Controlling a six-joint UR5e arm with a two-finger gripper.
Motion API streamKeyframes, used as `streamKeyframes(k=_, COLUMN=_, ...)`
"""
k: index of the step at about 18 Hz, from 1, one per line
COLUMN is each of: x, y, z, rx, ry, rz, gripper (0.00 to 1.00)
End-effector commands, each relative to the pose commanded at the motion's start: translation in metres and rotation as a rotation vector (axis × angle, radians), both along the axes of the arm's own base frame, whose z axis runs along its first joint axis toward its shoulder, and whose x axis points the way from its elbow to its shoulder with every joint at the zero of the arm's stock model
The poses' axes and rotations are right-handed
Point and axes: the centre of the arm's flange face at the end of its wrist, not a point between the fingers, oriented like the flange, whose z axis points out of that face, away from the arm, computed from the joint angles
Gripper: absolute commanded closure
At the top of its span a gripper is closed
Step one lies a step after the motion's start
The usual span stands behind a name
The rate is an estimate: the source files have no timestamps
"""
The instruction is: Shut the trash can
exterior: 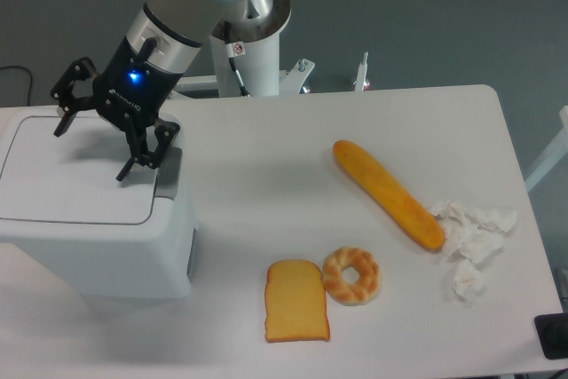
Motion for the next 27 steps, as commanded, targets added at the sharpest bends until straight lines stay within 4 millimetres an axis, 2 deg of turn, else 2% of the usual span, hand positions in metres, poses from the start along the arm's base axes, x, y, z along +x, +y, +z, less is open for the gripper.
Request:
streamKeyframes(k=22, x=-0.011, y=-0.008, z=0.011, rx=0.011, ry=0.008, rz=0.025, gripper=0.00)
streamKeyframes(k=27, x=-0.054, y=-0.042, z=0.039, rx=0.072, ry=0.028, rz=0.120, gripper=0.00)
